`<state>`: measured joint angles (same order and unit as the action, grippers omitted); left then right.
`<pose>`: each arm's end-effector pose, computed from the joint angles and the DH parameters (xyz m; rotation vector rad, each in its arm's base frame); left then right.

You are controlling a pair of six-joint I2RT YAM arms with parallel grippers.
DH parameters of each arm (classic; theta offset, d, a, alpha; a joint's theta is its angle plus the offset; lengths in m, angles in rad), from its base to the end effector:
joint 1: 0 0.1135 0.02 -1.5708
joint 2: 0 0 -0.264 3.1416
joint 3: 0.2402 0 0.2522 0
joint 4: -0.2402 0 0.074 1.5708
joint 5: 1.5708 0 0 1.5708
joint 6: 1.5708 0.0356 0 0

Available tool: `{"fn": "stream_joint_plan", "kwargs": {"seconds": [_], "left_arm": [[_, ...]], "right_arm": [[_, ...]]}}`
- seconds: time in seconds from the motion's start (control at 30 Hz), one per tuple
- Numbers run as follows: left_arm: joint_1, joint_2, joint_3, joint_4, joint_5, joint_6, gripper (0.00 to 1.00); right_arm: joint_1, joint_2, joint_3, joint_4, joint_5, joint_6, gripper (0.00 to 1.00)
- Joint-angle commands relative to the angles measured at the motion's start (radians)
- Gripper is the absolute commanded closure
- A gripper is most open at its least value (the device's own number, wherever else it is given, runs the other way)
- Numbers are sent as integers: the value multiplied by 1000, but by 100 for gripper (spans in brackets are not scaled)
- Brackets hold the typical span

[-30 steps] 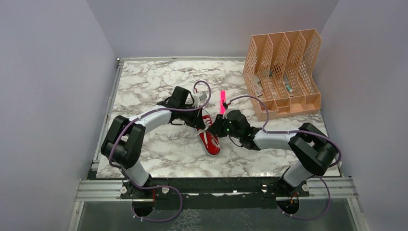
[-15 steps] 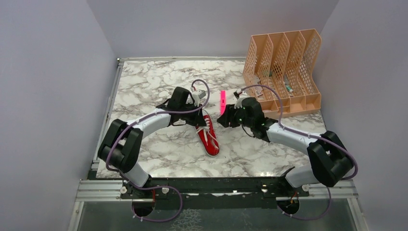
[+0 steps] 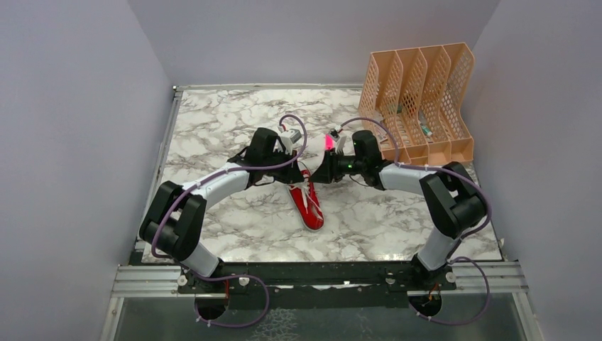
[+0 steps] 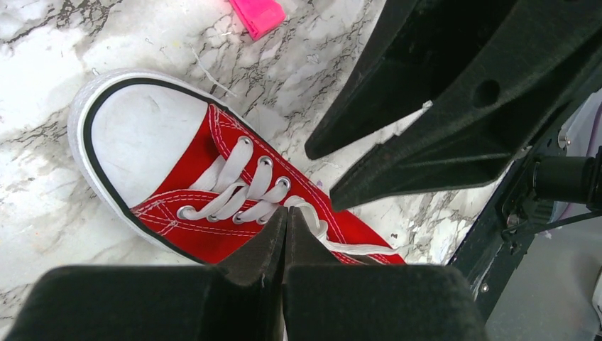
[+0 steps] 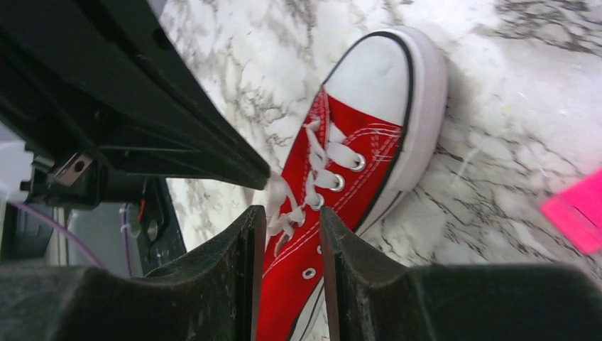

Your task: Tie the shoes

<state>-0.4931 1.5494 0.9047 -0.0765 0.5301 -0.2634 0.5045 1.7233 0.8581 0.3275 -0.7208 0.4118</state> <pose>0.2776 -0.1696 0.2090 0.5573 2.3072 -0.9878 0.2961 0.1903 0.1753 -0.5679 2.1589 1.2862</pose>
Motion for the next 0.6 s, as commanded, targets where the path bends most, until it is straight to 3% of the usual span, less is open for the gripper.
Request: {"fn": "stream_joint_plan", "kwargs": {"seconds": [0.0, 0.27, 0.57], "left_arm": [[-4, -26, -23, 56, -5, -21, 100], [-4, -29, -29, 64, 11, -31, 100], [-4, -29, -30, 67, 41, -32, 100]], "right_arm": [[0, 39, -29, 207, -170, 54, 62], [-1, 99, -29, 265, -188, 75, 59], [-1, 146, -28, 330, -184, 131, 63]]}}
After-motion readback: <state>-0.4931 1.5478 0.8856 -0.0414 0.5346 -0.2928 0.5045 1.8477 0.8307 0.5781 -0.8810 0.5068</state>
